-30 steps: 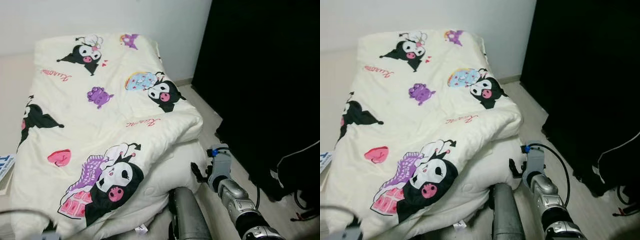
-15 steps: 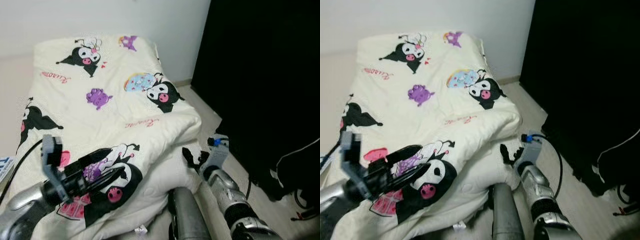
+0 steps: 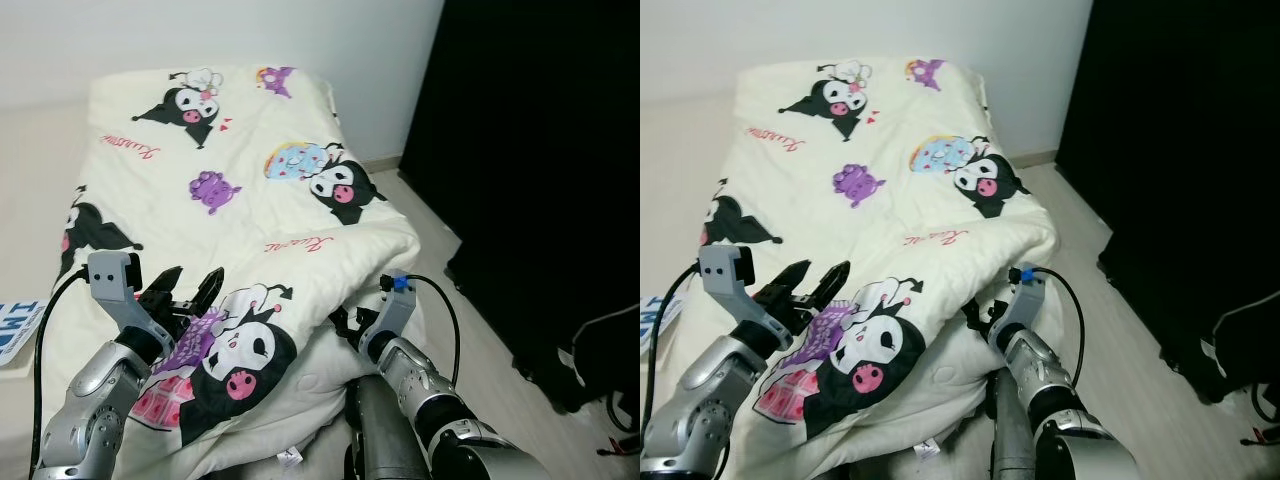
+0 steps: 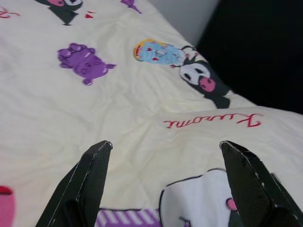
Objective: Clean up the room
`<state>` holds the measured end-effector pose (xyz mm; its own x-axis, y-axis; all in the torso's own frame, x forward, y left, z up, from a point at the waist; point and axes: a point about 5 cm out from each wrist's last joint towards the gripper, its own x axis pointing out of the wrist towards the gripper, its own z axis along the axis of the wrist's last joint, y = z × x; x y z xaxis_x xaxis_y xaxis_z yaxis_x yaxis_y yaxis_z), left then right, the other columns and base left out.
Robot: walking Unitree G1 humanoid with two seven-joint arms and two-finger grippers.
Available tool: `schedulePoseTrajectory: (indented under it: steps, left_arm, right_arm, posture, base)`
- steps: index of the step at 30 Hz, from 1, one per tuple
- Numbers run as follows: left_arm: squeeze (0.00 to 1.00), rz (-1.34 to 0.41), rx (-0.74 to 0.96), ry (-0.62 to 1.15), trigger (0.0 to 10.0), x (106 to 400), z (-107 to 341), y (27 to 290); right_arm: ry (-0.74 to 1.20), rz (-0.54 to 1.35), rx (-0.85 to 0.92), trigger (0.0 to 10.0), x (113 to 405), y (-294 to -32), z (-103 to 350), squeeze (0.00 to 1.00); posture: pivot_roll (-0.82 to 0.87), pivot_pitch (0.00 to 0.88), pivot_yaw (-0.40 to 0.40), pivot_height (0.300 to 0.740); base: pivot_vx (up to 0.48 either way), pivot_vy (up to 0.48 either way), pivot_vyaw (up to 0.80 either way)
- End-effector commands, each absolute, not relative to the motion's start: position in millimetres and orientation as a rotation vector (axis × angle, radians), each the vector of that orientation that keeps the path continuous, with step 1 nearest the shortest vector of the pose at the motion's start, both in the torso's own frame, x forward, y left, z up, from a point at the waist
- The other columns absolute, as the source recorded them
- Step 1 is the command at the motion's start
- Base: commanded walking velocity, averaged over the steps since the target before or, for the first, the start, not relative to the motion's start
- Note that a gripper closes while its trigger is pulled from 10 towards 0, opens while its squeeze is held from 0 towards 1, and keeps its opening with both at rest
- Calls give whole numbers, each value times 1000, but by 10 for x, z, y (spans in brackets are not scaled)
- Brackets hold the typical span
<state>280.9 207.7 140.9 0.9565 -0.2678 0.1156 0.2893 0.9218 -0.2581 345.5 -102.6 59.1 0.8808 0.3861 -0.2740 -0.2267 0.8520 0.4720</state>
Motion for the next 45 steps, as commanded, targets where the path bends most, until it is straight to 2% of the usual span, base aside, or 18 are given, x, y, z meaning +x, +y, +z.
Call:
schedulePoseTrajectory:
  steps: [1,4,9,10,11,19,21,31,32,36,39,40,43,45]
  left_arm:
    - [0,-273,-275,-63,10000,2777,1351,2064]
    - [0,-272,-245,-38,10000,2743,1294,2023]
    - [0,-266,-219,-10,10000,2697,1233,2017]
    - [0,-269,-212,-5,10000,2683,1226,2022]
    - [0,-271,-206,-1,10000,2674,1219,2027]
    - [0,-270,-187,4,10000,2692,1212,2033]
    - [0,-279,-179,3,10000,2714,1204,2022]
    - [0,-290,-170,6,10000,2741,1167,1983]
    - [0,-296,-180,0,10000,2775,1150,1933]
    - [0,-300,-186,-2,10000,2788,1142,1911]
    - [0,-329,-201,8,10000,2832,1069,1778]
    - [0,-329,-201,8,10000,2832,1069,1778]
    - [0,-355,-206,17,10000,2851,1025,1686]
    - [0,-355,-206,17,10000,2851,1025,1686]
  right_arm:
    - [428,339,414,10000,3402,-981,503,0]
    - [467,291,292,10000,3405,-1013,467,0]
    - [477,243,283,10000,3393,-1097,429,0]
    - [484,234,280,1882,3380,-1122,408,0]
    - [496,224,275,0,3366,-1144,384,0]
    - [476,158,252,0,3374,-1270,383,0]
    - [392,152,267,0,3460,-1381,523,0]
    - [343,124,213,0,3501,-1635,624,0]
    - [353,81,117,0,3419,-1918,654,0]
    - [362,62,84,0,3366,-2016,673,0]
    - [376,-84,-74,0,2938,-2497,1047,0]
    - [376,-84,-74,0,2938,-2497,1047,0]
    - [369,-154,-153,0,2711,-2731,1313,0]
    - [369,-154,-153,0,2711,-2731,1313,0]
  posture:
    - [-30,284,-22,580]
    - [-27,293,-25,580]
    - [-28,299,-21,580]
    - [-27,300,-18,580]
    - [-27,299,-16,580]
    - [-29,290,-14,580]
    - [-54,279,-13,580]
    - [-88,255,-29,580]
    - [-147,250,-53,580]
    - [-147,250,-53,580]
    - [-248,244,-79,580]
    - [-248,244,-79,580]
    - [-280,235,-86,580]
    - [-280,235,-86,580]
  base:
    - [0,0,0]
    - [0,0,0]
    - [0,0,0]
    - [0,0,0]
    - [0,0,0]
    - [0,0,0]
    - [0,0,0]
    - [0,0,0]
    - [0,0,0]
    - [0,0,0]
    - [0,0,0]
    - [0,0,0]
    - [0,0,0]
    - [0,0,0]
